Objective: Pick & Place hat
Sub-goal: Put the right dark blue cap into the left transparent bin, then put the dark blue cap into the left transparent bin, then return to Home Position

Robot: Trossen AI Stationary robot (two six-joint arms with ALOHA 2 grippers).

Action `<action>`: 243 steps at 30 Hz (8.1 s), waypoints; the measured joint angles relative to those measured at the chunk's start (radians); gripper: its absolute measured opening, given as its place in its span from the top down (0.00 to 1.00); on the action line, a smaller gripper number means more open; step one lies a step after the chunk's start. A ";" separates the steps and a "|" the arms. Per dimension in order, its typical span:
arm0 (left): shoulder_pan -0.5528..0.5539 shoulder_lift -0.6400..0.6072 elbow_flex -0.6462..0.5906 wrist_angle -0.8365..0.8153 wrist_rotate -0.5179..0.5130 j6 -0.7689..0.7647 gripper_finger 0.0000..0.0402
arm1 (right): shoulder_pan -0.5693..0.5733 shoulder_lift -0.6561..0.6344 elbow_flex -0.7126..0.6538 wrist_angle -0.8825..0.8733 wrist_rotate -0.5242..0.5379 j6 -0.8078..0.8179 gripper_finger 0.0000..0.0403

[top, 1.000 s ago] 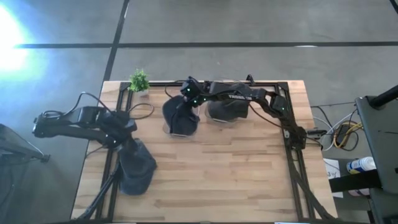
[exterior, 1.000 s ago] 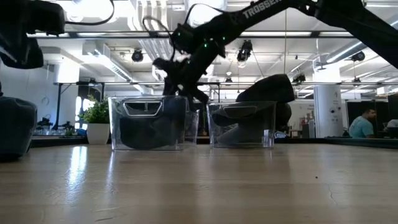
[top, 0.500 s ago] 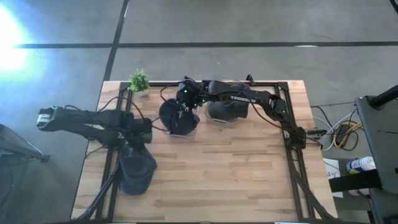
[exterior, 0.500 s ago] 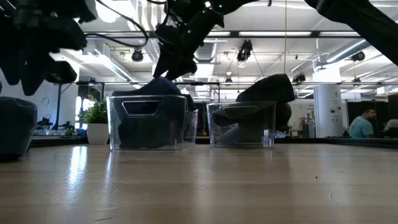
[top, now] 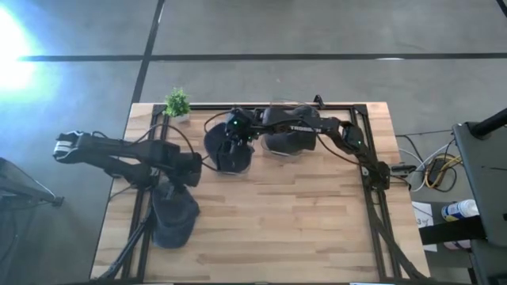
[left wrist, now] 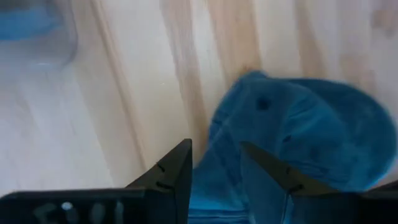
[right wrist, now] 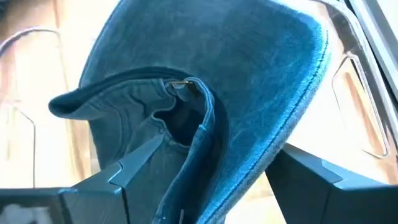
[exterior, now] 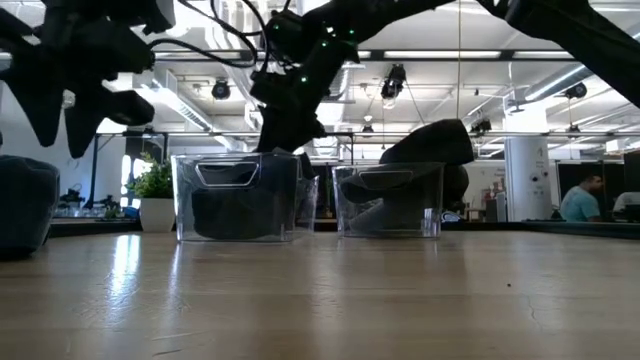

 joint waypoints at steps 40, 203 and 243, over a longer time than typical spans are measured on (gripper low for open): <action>-0.033 0.231 -0.021 -0.128 0.081 0.088 0.66 | 0.037 -0.136 -0.013 -0.069 -0.014 -0.129 0.23; -0.126 -0.884 -0.720 1.052 -0.493 -0.851 0.64 | 0.119 -1.957 -2.058 0.815 -0.037 0.525 0.35; 0.084 -1.046 -0.788 1.101 -0.249 -0.366 0.64 | 0.119 -1.959 -2.058 0.816 -0.039 0.525 0.35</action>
